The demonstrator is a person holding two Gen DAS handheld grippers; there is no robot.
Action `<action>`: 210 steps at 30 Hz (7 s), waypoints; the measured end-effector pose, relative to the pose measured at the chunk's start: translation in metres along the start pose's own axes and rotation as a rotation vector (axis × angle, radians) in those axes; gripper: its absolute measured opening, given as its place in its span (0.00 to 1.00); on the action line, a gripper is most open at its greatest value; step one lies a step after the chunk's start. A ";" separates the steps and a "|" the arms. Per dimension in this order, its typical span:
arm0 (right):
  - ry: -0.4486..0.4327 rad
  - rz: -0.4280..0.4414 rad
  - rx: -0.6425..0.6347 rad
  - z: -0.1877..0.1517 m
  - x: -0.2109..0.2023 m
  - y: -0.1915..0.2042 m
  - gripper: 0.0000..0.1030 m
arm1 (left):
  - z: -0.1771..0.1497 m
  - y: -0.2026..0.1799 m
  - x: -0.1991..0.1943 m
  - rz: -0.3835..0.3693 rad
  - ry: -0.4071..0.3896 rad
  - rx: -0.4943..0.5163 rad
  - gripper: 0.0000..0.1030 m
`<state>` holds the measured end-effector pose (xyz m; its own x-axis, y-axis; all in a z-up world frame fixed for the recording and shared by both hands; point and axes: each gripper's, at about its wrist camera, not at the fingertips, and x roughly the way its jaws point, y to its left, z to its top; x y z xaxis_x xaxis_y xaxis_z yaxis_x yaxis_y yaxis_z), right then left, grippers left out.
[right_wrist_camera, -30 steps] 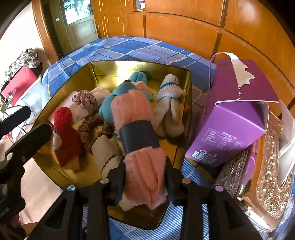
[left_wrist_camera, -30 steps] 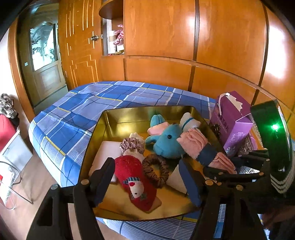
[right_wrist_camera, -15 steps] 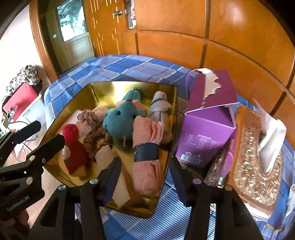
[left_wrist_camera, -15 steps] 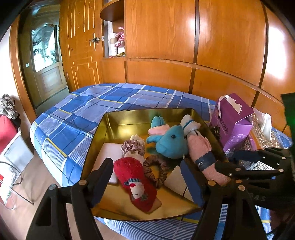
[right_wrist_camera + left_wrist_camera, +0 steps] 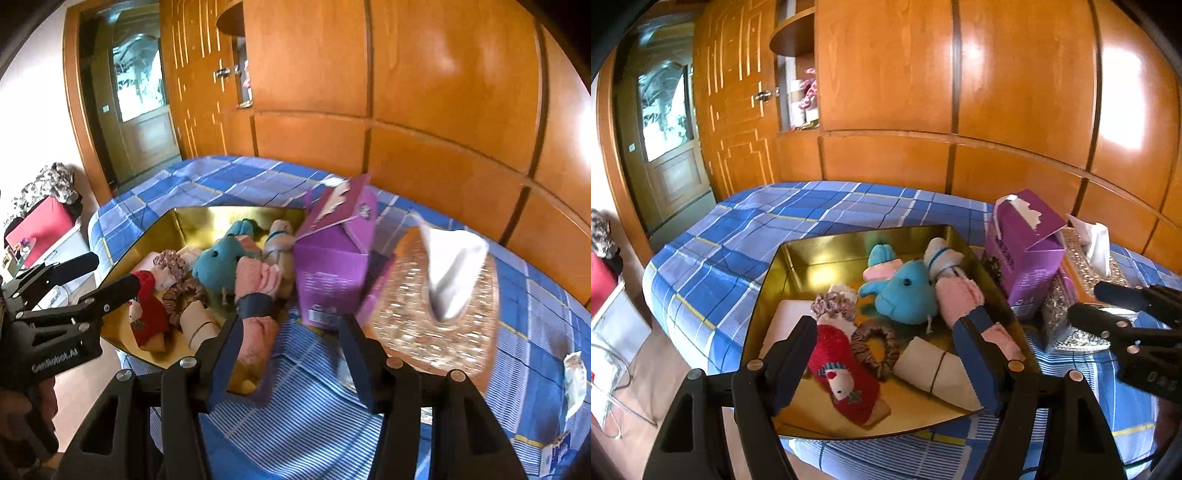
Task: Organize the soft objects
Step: 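Move both open grippers back toward the tissue pack and wipes on the bed, then grasp the blue Tempo tissue pack with the left gripper, then grasp the white wipes packet with the right gripper while the left holds the Tempo pack, then carry the Tempo pack to the tray and release it with the left gripper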
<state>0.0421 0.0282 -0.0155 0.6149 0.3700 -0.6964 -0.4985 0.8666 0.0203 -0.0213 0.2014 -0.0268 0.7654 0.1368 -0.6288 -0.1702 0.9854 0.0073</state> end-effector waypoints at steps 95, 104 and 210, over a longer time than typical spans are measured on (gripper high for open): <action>0.239 -0.509 0.684 -0.251 -0.132 -0.263 0.73 | -0.067 -0.396 0.075 -0.696 0.232 0.638 0.51; 0.207 -0.568 0.397 -0.191 -0.119 -0.298 0.70 | -0.066 -0.391 0.078 -0.722 0.234 0.598 0.51; 0.246 -0.640 0.446 -0.192 -0.065 -0.263 0.51 | 0.050 0.072 0.115 0.031 0.260 -0.139 0.51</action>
<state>0.0158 -0.2884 -0.1131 0.5205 -0.2806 -0.8064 0.2251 0.9561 -0.1874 0.0856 0.2931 -0.0592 0.5768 0.1188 -0.8082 -0.2886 0.9552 -0.0656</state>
